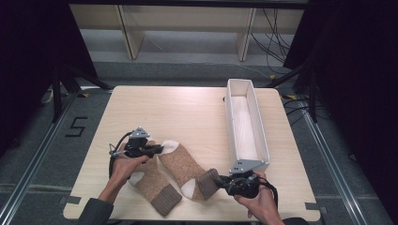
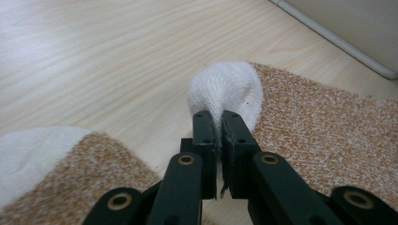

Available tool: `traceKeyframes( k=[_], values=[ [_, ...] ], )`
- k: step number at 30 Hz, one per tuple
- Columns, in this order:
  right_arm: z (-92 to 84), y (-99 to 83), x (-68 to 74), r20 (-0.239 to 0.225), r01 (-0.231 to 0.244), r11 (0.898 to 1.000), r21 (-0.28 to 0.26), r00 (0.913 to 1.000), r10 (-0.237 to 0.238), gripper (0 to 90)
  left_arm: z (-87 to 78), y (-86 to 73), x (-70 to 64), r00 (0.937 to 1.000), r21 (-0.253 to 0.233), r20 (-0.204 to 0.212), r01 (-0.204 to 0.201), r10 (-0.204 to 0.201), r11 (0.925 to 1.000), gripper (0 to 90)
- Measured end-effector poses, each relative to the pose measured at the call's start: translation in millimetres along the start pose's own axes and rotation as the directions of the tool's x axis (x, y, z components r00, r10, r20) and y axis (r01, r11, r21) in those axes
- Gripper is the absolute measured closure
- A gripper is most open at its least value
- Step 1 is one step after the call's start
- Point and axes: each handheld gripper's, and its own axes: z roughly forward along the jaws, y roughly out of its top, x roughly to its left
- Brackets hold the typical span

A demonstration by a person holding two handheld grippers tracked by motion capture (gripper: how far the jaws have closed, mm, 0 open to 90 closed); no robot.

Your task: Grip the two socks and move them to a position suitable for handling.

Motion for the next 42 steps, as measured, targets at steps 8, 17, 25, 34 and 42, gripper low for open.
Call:
traceKeyframes(
  k=[8, 17, 25, 34, 42],
  values=[
    [-1.4, -10.3, -1.3, 0.026, 0.001, 0.998, 0.068, 0.9997, -0.003, 72.1, 2.4, -4.4, 9.1, 0.9996, 0.0, -0.012, 0.028, -0.028, 0.9996, 84.4],
    [-27.3, -24.3, -5.1, 0.066, -0.071, 0.993, 0.092, 0.9957, 0.065, 71.0, 3.6, -7.7, 8.5, 0.9991, -0.002, -0.025, 0.034, -0.034, 0.9994, 84.2],
    [-40.0, -27.6, -11.2, 0.097, -0.055, 0.997, 0.054, 0.994, 0.05, 66.5, 2.9, -6.8, 7.0, 0.9993, -0.009, -0.011, 0.035, -0.035, 0.9994, 83.5],
    [-18.8, -26.4, -15.7, 0.134, -0.028, 0.991, 0.132, 0.991, 0.011, 56.3, 1.9, -6.6, 9.4, 0.9979, -0.014, 0.008, 0.064, -0.064, 0.9979, 69.6],
    [-11.7, -25.4, -16.9, 0.131, -0.024, 0.992, 0.125, 0.9914, 0.007, 53.1, -1.5, -4.7, 10.2, 0.9968, 0.07, -0.037, 0.074, -0.071, 0.9948, 58.9]
  ],
)
